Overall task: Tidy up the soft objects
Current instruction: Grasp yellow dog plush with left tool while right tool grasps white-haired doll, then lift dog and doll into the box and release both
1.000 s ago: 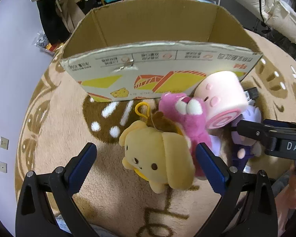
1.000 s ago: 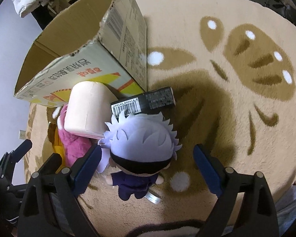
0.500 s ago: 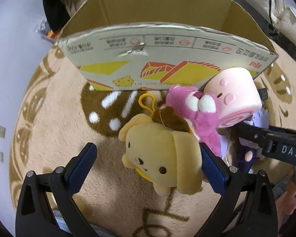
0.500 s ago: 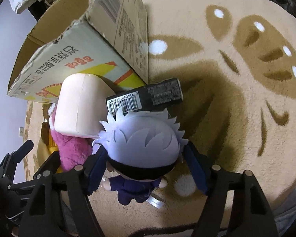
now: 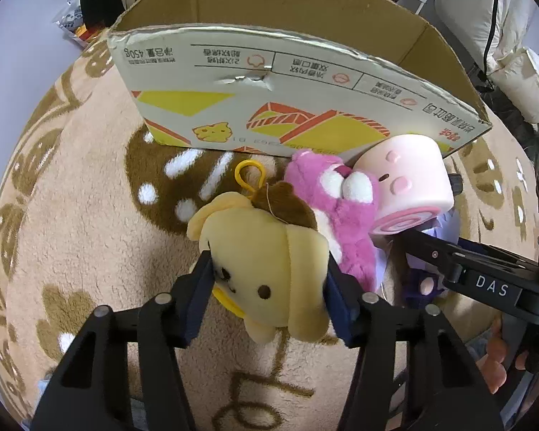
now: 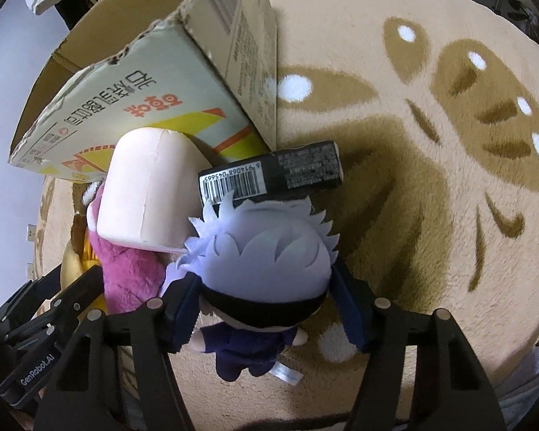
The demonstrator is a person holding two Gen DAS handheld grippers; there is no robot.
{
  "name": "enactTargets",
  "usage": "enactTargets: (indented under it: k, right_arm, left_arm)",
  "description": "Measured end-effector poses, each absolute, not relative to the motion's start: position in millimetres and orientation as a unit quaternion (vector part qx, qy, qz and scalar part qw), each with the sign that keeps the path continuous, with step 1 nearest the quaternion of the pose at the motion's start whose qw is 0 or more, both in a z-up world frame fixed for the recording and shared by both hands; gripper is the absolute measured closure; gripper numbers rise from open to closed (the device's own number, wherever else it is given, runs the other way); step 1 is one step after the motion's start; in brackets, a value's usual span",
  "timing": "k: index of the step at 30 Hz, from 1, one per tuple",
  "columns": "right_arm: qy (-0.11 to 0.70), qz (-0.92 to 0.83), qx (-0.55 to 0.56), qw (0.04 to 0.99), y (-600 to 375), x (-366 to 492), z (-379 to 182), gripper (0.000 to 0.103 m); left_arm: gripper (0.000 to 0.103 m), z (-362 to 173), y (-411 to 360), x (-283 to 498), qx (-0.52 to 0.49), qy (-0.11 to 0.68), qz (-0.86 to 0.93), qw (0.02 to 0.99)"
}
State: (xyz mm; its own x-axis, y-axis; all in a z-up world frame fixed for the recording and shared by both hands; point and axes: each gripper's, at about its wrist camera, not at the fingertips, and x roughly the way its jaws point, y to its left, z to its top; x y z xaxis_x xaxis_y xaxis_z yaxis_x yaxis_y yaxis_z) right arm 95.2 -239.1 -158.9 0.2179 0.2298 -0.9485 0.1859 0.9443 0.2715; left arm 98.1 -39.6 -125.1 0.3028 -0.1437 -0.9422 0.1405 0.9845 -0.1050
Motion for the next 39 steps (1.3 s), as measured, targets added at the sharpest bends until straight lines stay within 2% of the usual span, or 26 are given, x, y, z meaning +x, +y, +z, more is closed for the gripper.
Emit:
enactTargets:
  k: [4,11,29,39]
  right_arm:
    - [0.616,0.006,0.151,0.773,-238,83,-148,0.036]
    - [0.564,0.001,0.146,0.813,-240,63,-116,0.036]
    - [0.358,0.027,0.114,0.926,-250,32,-20,0.036]
    - [0.299,0.038,0.096,0.949,-252,44,15,0.036]
  left_arm:
    - [0.053,-118,-32,93,-0.001,0.573,-0.064,0.817]
    - [0.053,-98,-6,84,-0.043,0.543,-0.036,0.838]
    - [0.052,-10,-5,42,-0.034,0.353,-0.041,0.934]
    - [0.052,22,-17,44,0.006,0.281,-0.052,0.958]
